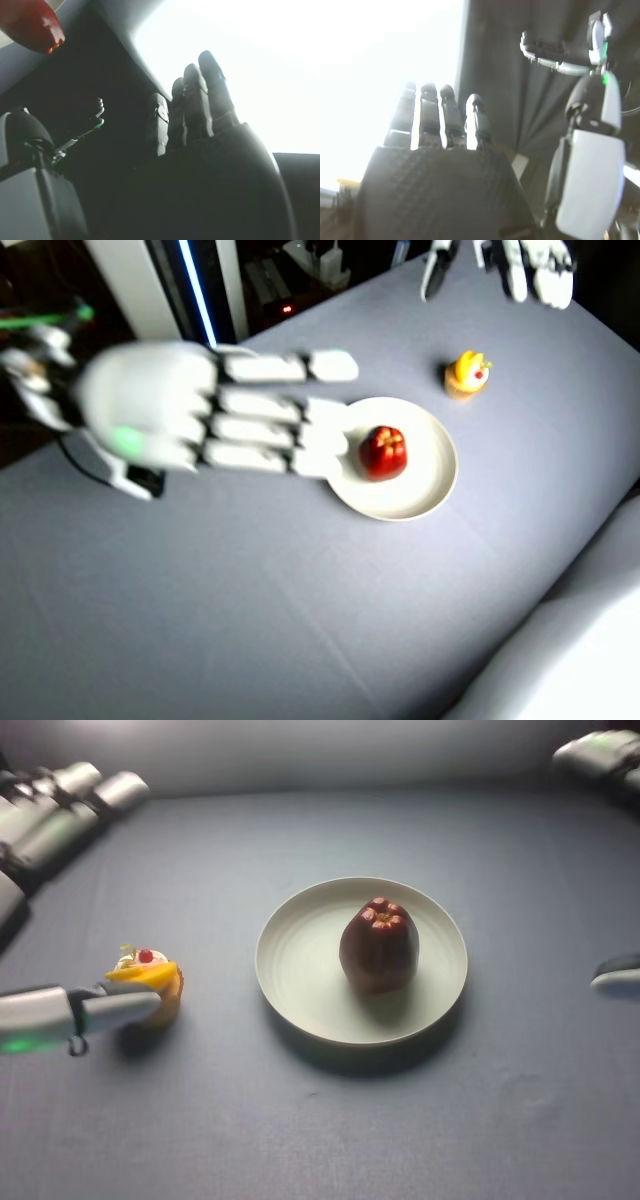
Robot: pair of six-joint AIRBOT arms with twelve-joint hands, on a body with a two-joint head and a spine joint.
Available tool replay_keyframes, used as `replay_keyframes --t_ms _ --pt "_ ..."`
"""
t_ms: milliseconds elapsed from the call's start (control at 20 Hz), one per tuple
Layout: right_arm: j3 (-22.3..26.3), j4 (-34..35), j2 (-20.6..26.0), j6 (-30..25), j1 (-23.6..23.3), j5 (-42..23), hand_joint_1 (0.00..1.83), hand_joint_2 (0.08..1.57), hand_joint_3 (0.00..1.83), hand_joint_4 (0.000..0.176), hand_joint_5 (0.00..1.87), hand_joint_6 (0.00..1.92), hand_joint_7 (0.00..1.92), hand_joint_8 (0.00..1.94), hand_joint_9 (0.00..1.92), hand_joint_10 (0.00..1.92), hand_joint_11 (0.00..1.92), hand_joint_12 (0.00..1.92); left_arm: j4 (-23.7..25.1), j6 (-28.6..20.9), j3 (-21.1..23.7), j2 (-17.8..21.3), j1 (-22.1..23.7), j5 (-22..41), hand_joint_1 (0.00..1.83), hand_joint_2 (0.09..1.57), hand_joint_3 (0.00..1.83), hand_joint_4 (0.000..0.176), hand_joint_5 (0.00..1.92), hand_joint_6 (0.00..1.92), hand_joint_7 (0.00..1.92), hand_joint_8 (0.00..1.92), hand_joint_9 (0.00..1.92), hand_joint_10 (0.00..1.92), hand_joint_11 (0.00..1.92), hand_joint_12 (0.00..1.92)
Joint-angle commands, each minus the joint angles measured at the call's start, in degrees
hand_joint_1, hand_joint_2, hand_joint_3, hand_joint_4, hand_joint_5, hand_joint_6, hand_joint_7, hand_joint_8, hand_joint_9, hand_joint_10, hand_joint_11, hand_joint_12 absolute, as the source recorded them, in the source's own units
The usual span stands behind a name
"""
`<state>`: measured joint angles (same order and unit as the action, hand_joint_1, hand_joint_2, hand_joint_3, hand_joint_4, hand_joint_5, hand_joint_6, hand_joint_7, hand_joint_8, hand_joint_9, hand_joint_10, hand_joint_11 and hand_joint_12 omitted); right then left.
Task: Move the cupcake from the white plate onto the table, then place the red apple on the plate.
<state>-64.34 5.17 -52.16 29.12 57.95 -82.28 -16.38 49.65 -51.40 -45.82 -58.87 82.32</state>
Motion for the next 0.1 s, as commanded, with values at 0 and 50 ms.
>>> replay_keyframes --t_ms 0,50 --pt "0.3 3.1 0.6 -0.2 1.2 -13.2 0.77 0.95 0.01 0.112 0.02 0.00 0.13 0.01 0.11 0.02 0.07 0.03 0.5 -1.1 0.2 0.5 -0.2 10.3 0.70 0.88 0.00 0.089 0.02 0.00 0.05 0.00 0.10 0.00 0.00 0.64" --pt "0.9 4.4 0.6 -0.2 2.9 -16.9 0.74 0.99 0.01 0.064 0.05 0.00 0.23 0.01 0.20 0.02 0.16 0.08 0.8 -2.1 0.3 0.5 -0.6 12.2 0.75 0.89 0.00 0.053 0.11 0.01 0.16 0.01 0.18 0.02 0.00 0.83"
